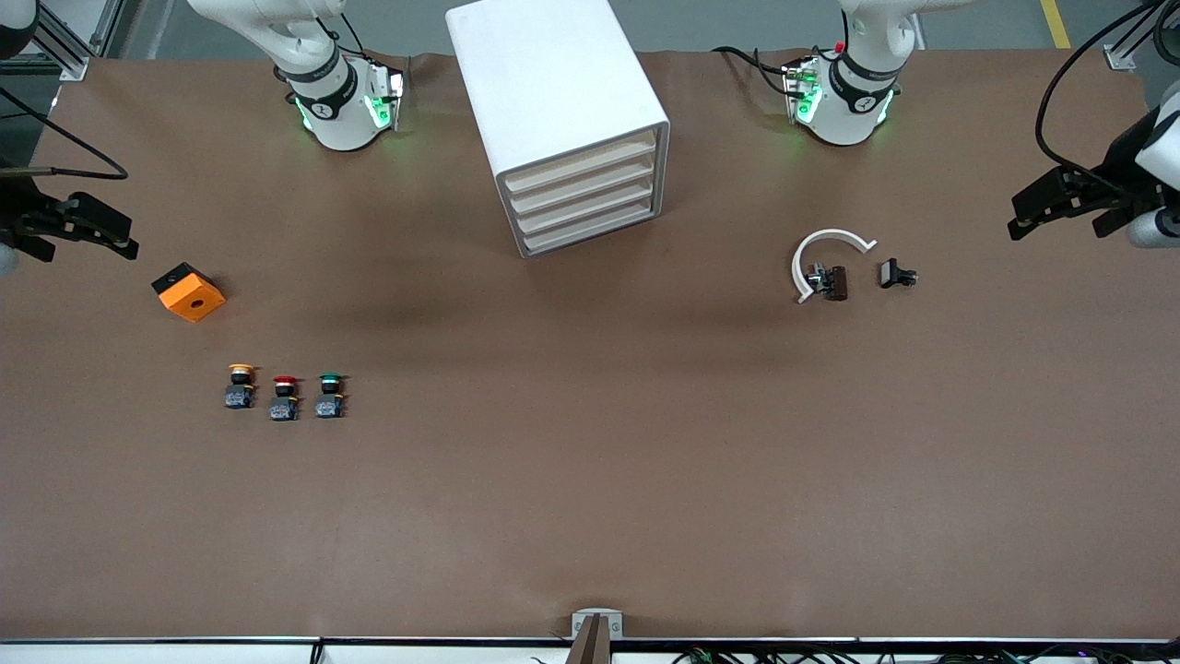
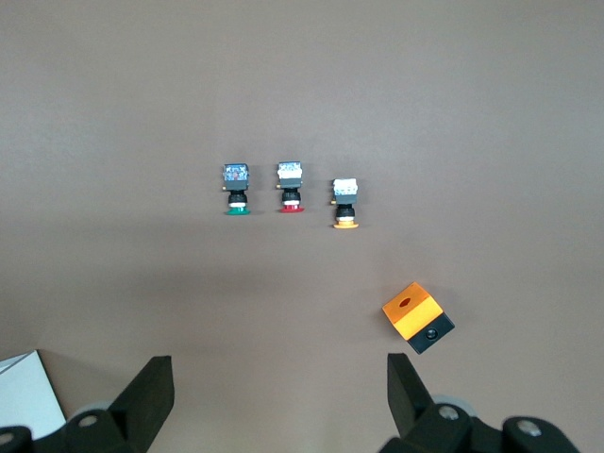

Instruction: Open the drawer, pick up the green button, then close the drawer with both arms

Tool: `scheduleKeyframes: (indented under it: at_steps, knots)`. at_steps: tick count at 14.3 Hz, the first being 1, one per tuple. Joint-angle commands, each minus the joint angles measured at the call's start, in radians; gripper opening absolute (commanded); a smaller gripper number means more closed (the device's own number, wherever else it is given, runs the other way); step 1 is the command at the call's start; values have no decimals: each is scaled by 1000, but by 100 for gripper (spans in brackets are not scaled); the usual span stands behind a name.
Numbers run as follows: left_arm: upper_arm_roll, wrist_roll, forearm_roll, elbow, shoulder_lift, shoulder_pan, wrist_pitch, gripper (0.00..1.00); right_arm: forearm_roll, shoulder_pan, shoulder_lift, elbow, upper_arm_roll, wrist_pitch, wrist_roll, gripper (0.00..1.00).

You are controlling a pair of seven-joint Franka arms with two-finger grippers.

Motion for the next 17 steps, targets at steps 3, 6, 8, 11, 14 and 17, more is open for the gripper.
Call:
scheduleKeyframes:
  at_steps: [3, 6, 8, 11, 14, 17]
  knots:
    - [49, -5, -16, -44, -58, -76, -39, 100, -6, -4, 16, 67, 21, -25, -13, 100]
    - [49, -5, -16, -44, -61, -74, -40, 100, -3, -4, 19, 127, 21, -96, -11, 100]
    - [44, -5, -15, -42, -53, -71, -38, 100, 6, -9, 20, 127, 18, -97, -11, 100]
    - [46, -5, -9, -37, -42, -68, -37, 100, 7, 3, 29, 125, 20, -96, -11, 100]
    - [50, -7, -4, -34, -38, -68, -40, 100, 7, 8, 31, 121, 20, -99, -11, 100]
    - [52, -5, -3, -21, -35, -60, -40, 100, 7, 9, 31, 121, 20, -97, -11, 100]
